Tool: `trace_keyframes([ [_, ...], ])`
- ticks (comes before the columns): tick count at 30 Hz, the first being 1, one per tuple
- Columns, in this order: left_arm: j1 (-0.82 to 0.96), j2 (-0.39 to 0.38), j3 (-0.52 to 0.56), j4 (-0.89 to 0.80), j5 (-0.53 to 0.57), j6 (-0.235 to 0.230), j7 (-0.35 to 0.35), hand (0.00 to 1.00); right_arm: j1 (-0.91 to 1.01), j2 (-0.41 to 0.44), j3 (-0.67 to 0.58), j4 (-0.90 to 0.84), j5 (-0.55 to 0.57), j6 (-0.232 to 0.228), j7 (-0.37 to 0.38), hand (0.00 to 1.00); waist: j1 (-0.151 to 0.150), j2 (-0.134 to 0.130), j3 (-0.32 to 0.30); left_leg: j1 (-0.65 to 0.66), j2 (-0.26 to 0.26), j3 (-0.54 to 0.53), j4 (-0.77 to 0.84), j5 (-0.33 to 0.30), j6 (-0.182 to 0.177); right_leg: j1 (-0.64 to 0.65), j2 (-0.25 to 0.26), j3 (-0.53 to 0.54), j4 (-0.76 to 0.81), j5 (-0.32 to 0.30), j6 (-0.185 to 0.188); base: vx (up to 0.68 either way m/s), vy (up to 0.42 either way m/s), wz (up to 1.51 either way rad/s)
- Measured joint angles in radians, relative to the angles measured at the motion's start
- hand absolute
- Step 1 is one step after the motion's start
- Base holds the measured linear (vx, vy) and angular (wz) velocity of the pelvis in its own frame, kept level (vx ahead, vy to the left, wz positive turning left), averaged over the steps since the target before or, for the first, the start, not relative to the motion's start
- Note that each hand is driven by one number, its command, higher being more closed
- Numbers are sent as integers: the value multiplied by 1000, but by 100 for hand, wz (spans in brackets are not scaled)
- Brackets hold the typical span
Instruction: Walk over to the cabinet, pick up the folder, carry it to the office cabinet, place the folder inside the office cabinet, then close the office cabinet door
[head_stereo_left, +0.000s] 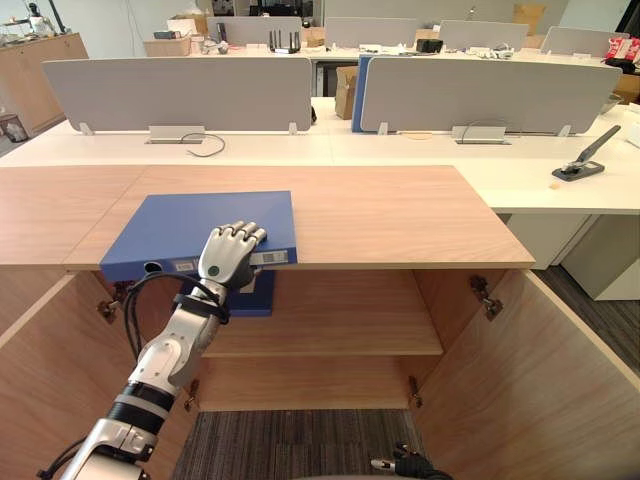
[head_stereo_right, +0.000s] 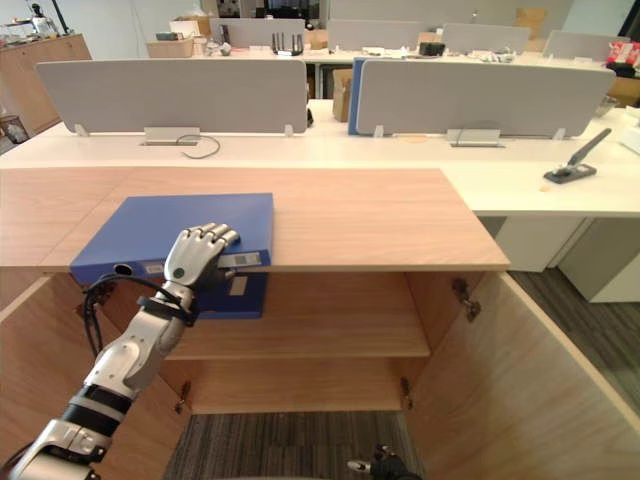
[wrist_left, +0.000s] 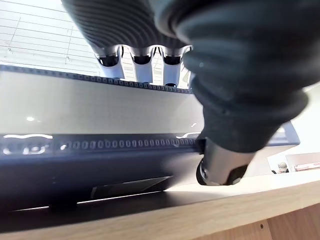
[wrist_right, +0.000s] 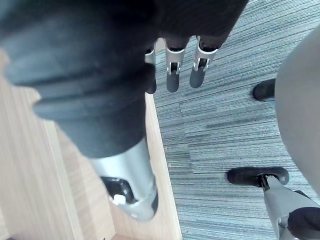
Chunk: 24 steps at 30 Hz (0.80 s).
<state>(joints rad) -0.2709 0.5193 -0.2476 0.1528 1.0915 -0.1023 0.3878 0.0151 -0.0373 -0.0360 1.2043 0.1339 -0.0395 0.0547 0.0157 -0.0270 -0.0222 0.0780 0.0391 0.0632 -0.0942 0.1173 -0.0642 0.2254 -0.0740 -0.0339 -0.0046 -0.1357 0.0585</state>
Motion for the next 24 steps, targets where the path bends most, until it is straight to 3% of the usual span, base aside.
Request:
trace_keyframes([
  [7,5,-11,24,-12,-1,7,3,100,-2,0,-1,0,-1,0,0,0,0,-1,1,0,-1,-2,0,-2,-2,1,1,1,0,0,0,0,0,0],
  [10,54,-42,43,-105,-20,14,3,100,-3,-1,-8,0,-3,0,-2,0,0,-1,6,-3,-2,-6,0,-2,-2,0,1,0,-2,0,0,0,0,0],
  [12,101,-50,38,-195,-40,2,2,100,-3,-2,-16,0,-3,0,-4,0,0,-2,10,-5,-4,-8,0,-3,-1,0,0,-2,-3,0,0,-1,1,4],
  [16,165,-55,32,-349,-113,-64,-4,100,-1,-2,-35,8,-3,0,-6,0,5,-3,10,-9,-1,-14,0,-2,-1,-1,0,-4,-2,-1,-1,0,0,3],
  [24,274,-130,64,-618,-257,-103,-19,100,9,-8,-104,48,-1,-1,-9,0,15,0,2,-36,0,-17,1,8,3,-35,2,4,19,0,-2,0,0,0],
])
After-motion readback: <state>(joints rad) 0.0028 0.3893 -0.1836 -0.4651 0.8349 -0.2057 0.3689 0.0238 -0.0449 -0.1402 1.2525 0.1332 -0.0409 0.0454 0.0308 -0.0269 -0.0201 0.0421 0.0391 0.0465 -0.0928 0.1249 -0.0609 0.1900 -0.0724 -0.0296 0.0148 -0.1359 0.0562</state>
